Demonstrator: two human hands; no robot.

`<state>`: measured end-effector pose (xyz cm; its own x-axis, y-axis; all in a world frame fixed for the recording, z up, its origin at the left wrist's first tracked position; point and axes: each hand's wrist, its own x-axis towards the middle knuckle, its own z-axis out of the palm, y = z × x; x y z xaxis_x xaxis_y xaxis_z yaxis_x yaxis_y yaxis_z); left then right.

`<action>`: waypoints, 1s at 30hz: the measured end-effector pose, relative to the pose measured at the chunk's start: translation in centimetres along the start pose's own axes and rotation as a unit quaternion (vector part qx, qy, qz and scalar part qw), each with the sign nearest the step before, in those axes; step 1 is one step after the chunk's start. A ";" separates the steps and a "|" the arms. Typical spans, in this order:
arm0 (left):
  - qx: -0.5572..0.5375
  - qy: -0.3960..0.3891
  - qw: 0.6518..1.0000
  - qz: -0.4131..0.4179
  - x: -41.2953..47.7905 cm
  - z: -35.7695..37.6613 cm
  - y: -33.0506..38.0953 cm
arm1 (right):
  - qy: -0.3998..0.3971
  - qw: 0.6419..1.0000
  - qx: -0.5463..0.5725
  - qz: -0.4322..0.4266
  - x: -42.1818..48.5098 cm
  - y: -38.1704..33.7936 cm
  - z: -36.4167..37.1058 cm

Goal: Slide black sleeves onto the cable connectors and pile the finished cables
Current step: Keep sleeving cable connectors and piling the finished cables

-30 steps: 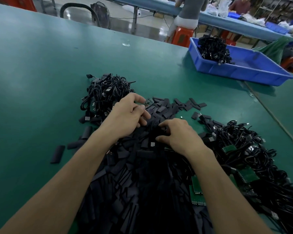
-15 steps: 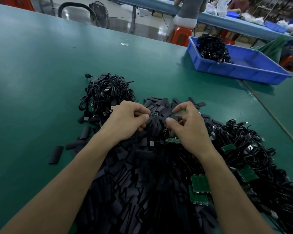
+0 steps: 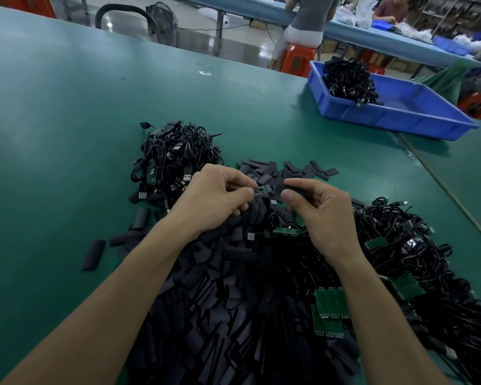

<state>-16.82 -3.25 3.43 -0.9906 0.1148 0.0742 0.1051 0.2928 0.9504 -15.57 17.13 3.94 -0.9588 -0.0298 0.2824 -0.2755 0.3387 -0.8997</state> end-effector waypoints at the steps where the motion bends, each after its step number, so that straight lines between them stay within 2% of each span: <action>1: -0.005 0.000 1.000 -0.002 0.0 0.0 0.1 | 0.009 1.000 -0.010 -0.003 0.0 0.0 0.0; 14: -0.044 -0.009 0.999 -0.007 -0.2 0.1 0.3 | 0.031 0.998 -0.049 -0.031 -0.2 -0.1 0.3; 25: -0.062 -0.018 0.998 -0.011 -0.1 0.1 0.2 | 0.033 0.999 -0.028 -0.031 -0.3 0.1 0.7; 30: -0.074 -0.030 0.997 -0.005 -0.1 -0.1 0.4 | -0.002 1.000 -0.016 -0.022 0.2 -0.2 0.2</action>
<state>-16.68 -3.25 3.83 -0.9840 0.1710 0.0507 0.0772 0.1521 0.9853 -15.72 16.83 4.06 -0.9465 -0.0496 0.3189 -0.3143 0.3669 -0.8756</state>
